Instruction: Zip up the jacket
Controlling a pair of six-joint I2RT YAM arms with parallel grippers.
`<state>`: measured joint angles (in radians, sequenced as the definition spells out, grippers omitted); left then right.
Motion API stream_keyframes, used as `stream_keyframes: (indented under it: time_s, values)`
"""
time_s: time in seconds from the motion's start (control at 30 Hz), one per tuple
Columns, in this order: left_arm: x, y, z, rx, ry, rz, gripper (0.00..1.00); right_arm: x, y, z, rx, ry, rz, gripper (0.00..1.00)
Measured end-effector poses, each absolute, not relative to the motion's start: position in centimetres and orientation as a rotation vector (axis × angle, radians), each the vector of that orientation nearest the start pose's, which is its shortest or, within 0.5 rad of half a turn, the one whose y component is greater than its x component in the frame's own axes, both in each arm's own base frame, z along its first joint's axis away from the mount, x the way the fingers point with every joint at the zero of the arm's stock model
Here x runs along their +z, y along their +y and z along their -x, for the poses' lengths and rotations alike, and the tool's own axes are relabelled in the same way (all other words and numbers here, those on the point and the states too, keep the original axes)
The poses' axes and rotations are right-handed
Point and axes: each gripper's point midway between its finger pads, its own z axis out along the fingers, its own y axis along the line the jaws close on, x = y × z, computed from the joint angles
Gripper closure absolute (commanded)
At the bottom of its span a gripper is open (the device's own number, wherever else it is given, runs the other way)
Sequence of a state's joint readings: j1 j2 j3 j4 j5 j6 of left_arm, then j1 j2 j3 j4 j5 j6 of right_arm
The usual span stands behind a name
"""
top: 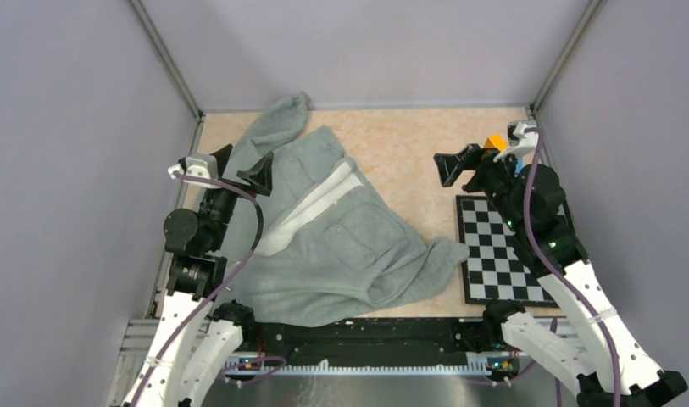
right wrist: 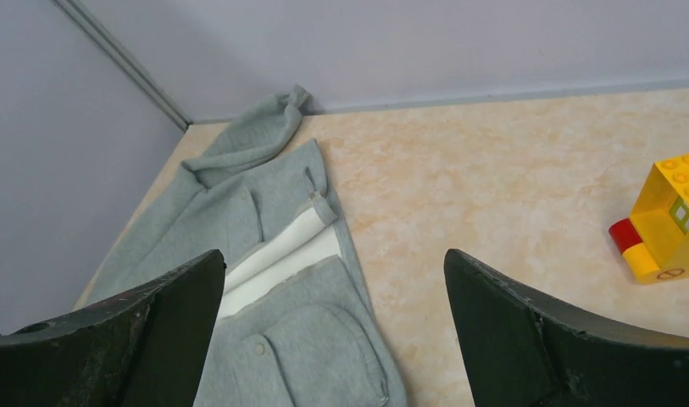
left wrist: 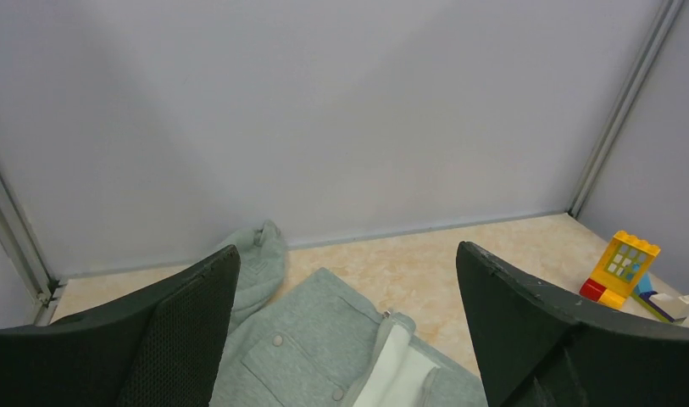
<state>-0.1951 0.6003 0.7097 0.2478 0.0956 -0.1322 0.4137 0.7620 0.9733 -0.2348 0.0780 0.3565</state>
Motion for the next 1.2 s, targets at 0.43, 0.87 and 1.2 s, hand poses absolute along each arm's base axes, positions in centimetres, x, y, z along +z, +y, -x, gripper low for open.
stream_keyframes:
  time_s: [0.43, 0.87, 1.2]
  values:
    - [36.6, -8.7, -30.6, -0.375, 1.345, -0.121, 0.01, 27.2, 14.5, -31.9, 0.537, 1.859, -0.090, 0.01]
    - [30.5, -10.2, -35.2, -0.429, 1.631, -0.072, 0.01, 16.9, 21.7, -38.0, 0.562, 2.112, -0.310, 0.13]
    - [30.8, -12.0, -37.3, -0.537, 1.748, -0.042, 0.01, 15.9, 29.2, -44.4, 0.545, 2.085, -0.435, 0.10]
